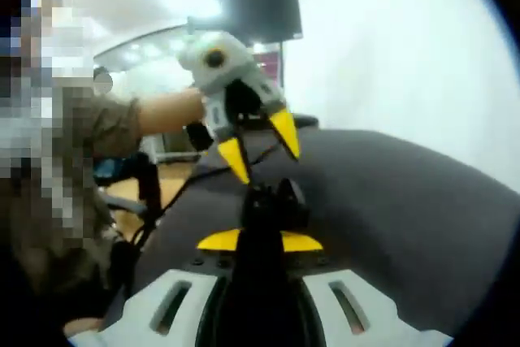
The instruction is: Pick up three earphones and place each one into its charging case using tactile feedback, ensure that each earphone is properly inserted and securely positioned inside the case.
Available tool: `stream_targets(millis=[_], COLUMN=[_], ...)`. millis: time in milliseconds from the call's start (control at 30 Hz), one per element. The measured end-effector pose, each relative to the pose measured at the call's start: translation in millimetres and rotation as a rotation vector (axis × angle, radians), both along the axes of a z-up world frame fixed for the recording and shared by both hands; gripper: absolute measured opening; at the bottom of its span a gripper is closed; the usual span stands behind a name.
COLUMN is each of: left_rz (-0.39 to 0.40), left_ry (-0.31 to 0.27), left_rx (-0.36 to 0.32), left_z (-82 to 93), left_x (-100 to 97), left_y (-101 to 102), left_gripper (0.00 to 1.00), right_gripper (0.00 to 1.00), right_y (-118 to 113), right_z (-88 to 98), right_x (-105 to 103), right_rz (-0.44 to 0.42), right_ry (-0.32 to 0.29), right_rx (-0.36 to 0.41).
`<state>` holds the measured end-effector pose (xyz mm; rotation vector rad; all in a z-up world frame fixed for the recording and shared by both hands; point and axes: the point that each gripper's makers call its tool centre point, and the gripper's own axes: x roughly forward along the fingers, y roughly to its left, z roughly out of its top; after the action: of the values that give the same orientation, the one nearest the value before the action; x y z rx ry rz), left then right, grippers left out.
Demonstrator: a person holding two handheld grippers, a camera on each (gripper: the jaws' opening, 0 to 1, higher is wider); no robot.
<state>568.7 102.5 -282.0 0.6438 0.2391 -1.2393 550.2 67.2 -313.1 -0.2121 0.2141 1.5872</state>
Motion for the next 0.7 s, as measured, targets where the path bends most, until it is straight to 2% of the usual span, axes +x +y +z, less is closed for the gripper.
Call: stream_targets(millis=[33, 100, 200, 267, 400, 467, 533, 600, 700], left_rz=[0.000, -0.032, 0.000, -0.010, -0.061, -0.075, -0.100, -0.108, -0.123], left_ry=[0.063, 0.130, 0.213, 0.238, 0.190, 0.170, 0.106, 0.108, 0.074], left_rx=[-0.066, -0.143, -0.170, -0.200, -0.271, -0.346, -0.303, -0.311, -0.305], left_z=[-0.6, -4.2, -20.7, -26.0, -25.3, -24.1, -21.4, -23.7, -21.6], left_x=[-1.0, -3.0, 6.9, 7.5, 3.9, 3.9, -1.7, -5.6, -9.3], left_y=[-3.2, -10.8, -16.3, -21.7, -32.4, -32.1, -32.5, -33.1, -34.0], left_gripper=[0.28, 0.34, 0.35, 0.34, 0.32, 0.32, 0.30, 0.28, 0.28], right_gripper=[0.18, 0.18, 0.18, 0.18, 0.18, 0.18, 0.18, 0.18, 0.18], right_y=[0.0, -0.1, -0.4, -0.5, -0.6, -0.8, 0.1, 0.4, 0.3], right_z=[-0.1, -0.1, -0.2, -0.3, -0.7, -0.9, -1.5, -2.4, -2.8], right_x=[0.2, 0.5, 0.7, 0.6, 0.2, 0.8, -0.1, -1.9, -4.1], right_rz=[0.000, 0.000, 0.000, 0.000, 0.000, 0.001, 0.002, 0.007, 0.014], right_ry=[0.003, 0.009, 0.008, 0.008, 0.022, 0.042, 0.060, 0.064, 0.068], right_rx=[0.000, 0.000, 0.000, -0.001, -0.002, -0.001, -0.004, -0.008, -0.010])
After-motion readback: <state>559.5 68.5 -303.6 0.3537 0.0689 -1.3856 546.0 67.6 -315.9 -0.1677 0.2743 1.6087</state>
